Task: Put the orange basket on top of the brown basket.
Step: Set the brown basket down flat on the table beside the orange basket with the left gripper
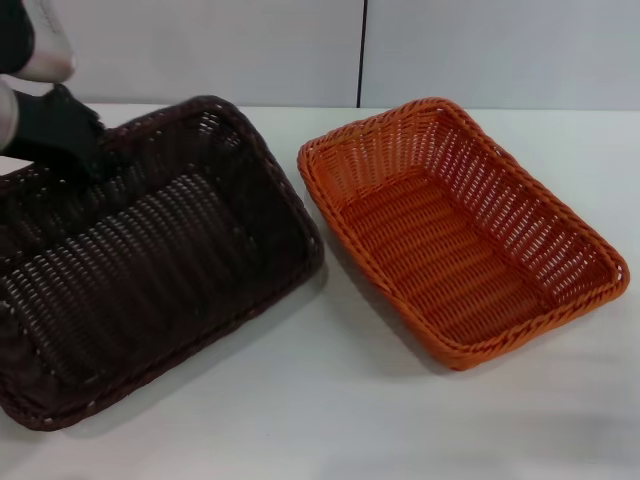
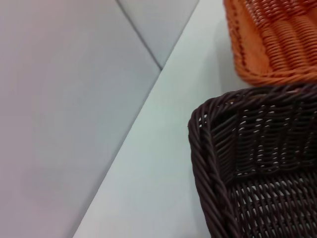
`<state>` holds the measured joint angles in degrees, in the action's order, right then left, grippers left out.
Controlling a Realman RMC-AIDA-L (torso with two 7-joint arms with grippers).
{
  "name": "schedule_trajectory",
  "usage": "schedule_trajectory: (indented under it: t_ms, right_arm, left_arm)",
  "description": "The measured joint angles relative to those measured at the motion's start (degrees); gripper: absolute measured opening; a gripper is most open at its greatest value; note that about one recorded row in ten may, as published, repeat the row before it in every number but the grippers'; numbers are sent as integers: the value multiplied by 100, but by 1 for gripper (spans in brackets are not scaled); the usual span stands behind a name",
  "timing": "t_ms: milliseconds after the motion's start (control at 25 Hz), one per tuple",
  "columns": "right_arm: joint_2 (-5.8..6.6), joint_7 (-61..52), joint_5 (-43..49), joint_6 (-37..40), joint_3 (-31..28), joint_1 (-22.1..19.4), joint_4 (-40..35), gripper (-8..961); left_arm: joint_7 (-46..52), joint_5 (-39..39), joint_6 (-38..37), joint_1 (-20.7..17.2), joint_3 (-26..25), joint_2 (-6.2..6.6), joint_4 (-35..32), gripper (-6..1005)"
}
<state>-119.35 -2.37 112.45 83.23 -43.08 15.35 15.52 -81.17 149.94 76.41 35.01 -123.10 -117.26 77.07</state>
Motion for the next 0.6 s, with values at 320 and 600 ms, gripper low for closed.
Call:
schedule_trajectory:
  t_ms: [320,600]
  right_arm:
    - [0,19,39,4,4,-52,24,834]
    - [8,22,40,8,10,-41,15,833]
  left_arm:
    - [-368,-319,-91,169,13,-53,-420,226]
    - [-591,-471,-606,140,436,-63,-729,227]
